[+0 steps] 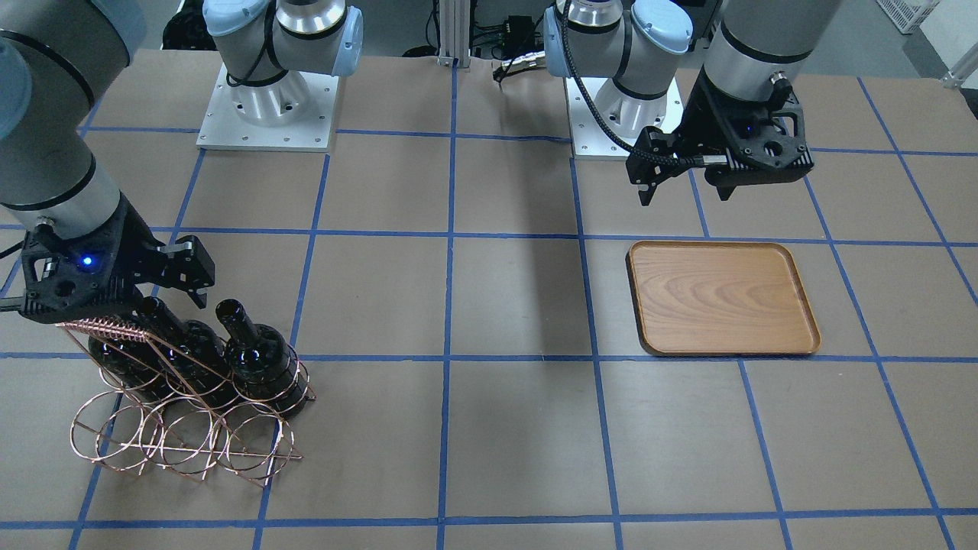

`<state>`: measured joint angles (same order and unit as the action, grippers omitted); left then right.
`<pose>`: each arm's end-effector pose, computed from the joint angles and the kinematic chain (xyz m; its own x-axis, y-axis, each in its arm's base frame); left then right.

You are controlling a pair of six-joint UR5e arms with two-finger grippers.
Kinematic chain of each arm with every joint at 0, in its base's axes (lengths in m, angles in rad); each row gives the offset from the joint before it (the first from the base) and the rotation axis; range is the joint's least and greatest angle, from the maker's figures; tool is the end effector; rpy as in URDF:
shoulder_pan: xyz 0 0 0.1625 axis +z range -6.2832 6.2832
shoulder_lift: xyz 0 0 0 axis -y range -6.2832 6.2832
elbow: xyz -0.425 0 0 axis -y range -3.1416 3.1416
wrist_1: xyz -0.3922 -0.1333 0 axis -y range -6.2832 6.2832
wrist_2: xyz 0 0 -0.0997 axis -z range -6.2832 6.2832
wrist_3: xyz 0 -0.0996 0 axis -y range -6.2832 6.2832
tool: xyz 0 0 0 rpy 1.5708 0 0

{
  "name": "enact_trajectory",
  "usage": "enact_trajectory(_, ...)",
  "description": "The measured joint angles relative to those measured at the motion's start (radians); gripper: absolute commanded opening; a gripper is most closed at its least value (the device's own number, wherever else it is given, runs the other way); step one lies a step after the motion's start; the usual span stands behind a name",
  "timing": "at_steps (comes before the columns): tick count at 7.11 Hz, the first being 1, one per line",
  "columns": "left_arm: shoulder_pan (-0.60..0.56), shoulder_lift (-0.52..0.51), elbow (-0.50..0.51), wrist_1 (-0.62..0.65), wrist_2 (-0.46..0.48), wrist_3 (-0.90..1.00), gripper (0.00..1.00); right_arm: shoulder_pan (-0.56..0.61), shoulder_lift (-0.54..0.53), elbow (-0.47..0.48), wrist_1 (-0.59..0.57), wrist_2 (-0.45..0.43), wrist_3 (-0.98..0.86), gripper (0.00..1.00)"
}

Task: Take wine from basket and place on tray
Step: 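Close the right gripper on the neck of the nearest dark bottle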

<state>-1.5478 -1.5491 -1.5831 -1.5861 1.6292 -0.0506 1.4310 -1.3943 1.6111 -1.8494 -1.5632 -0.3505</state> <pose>-0.1164 -0.4849 0.4911 -0.9956 -0.0731 -0.0586 -0.0734 0.9973 0.0029 0.0543 -0.5765 0.4033 -0.9778 -0.2089 0.0141 -0.2094 0.9759 -0.0606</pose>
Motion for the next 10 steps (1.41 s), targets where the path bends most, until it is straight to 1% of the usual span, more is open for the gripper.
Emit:
enact_trajectory(1, 0.0, -0.001, 0.0, 0.0, 0.0, 0.0, 1.0, -0.001, 0.007, 0.005, -0.012, -0.001, -0.001, 0.8)
enact_trajectory(2, 0.0, -0.001, 0.0, 0.001, -0.001, -0.001, 1.0, -0.002, 0.011, 0.006, -0.019, -0.002, -0.002, 0.74)
enact_trajectory(4, 0.0, -0.001, 0.0, 0.001, 0.0, -0.001, 1.0, -0.003, 0.013, 0.007, -0.023, -0.003, -0.001, 0.57)
enact_trajectory(5, 0.0, -0.001, 0.001, 0.001, 0.0, -0.002, 1.0, -0.003, 0.014, 0.007, -0.023, -0.003, 0.001, 0.52)
enact_trajectory(10, 0.0, 0.0, 0.002, 0.001, -0.002, -0.001, 1.0, -0.004, 0.014, 0.007, -0.021, -0.01, 0.005, 0.54)
